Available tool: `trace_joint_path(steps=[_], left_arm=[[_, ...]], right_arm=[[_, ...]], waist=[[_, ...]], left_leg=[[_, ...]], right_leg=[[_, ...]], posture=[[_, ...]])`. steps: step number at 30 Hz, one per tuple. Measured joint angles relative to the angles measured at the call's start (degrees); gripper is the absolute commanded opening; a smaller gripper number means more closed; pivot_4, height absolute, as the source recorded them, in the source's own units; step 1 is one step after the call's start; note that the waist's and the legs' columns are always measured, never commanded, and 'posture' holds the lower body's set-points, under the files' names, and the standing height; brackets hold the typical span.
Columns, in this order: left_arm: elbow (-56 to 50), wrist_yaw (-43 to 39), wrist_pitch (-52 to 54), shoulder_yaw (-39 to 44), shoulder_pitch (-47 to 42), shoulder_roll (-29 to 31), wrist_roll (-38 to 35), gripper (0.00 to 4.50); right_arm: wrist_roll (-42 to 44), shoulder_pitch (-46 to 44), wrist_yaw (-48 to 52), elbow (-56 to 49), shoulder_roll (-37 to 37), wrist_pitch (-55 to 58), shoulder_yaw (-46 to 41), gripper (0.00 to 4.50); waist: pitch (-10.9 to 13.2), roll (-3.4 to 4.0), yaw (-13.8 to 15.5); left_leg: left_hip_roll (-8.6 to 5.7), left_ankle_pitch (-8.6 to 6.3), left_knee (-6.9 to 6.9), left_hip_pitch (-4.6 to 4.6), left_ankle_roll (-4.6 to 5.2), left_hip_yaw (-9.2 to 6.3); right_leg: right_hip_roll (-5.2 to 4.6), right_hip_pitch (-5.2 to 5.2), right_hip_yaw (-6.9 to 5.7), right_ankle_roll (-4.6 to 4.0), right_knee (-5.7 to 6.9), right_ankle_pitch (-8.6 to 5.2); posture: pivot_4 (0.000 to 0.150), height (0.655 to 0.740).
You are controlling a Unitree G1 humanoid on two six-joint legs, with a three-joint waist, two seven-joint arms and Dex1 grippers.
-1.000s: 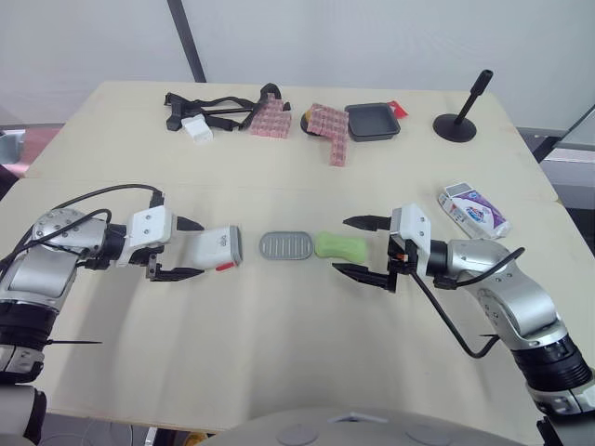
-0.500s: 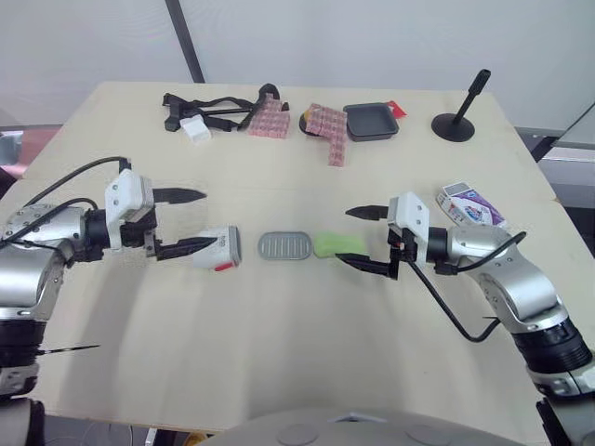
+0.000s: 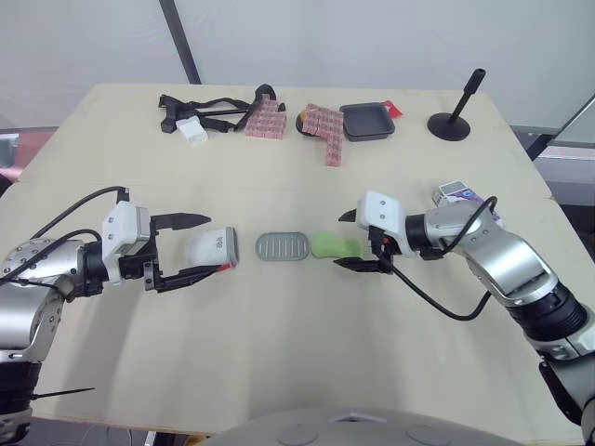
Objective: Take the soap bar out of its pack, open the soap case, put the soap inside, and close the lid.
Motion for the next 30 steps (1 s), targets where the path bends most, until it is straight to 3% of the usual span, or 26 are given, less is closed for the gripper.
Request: trace_joint_path(steps=[9, 26, 27, 30], left_arm=[[-3.3, 1.8, 0.0, -0.4, 1.8, -0.1, 0.8, 4.47], [-3.0, 2.1, -1.4, -1.8, 2.1, -0.4, 2.8, 4.47], [-2.7, 2.1, -1.6, -1.8, 2.1, -0.4, 2.9, 4.5], [-2.1, 2.1, -1.9, -1.8, 2.1, -0.4, 3.0, 4.5]], right_arm=[[-6.6, -5.0, -0.3, 8.4, 2.6, 4.1, 8.2, 4.5], [-10.0, -11.8, -0.7, 10.5, 7.1, 13.9, 11.9, 4.5], [-10.1, -11.9, -0.7, 10.5, 7.2, 13.9, 12.0, 3.92], [-10.1, -12.0, -0.6, 10.2, 7.5, 14.1, 12.6, 3.04]], waist=[[0.0, 0.02, -0.1], [0.0, 0.01, 0.0], [0.0, 0.01, 0.0], [0.0, 0.01, 0.0]], left_leg=[[0.0, 0.02, -0.04, -0.02, -0.06, 0.01], [0.02, 0.04, -0.02, 0.0, -0.07, 0.02], [0.02, 0.04, -0.02, 0.0, -0.08, 0.02], [0.02, 0.05, -0.02, 0.0, -0.1, 0.02]], right_leg=[[0.01, 0.0, 0.01, -0.01, 0.02, 0.0], [0.02, 0.0, 0.02, -0.03, 0.09, 0.01], [0.02, 0.0, 0.02, -0.03, 0.09, 0.02], [0.02, 0.01, 0.02, -0.04, 0.11, 0.02]], posture=[[0.15, 0.74], [0.15, 0.74], [0.15, 0.74], [0.15, 0.74]])
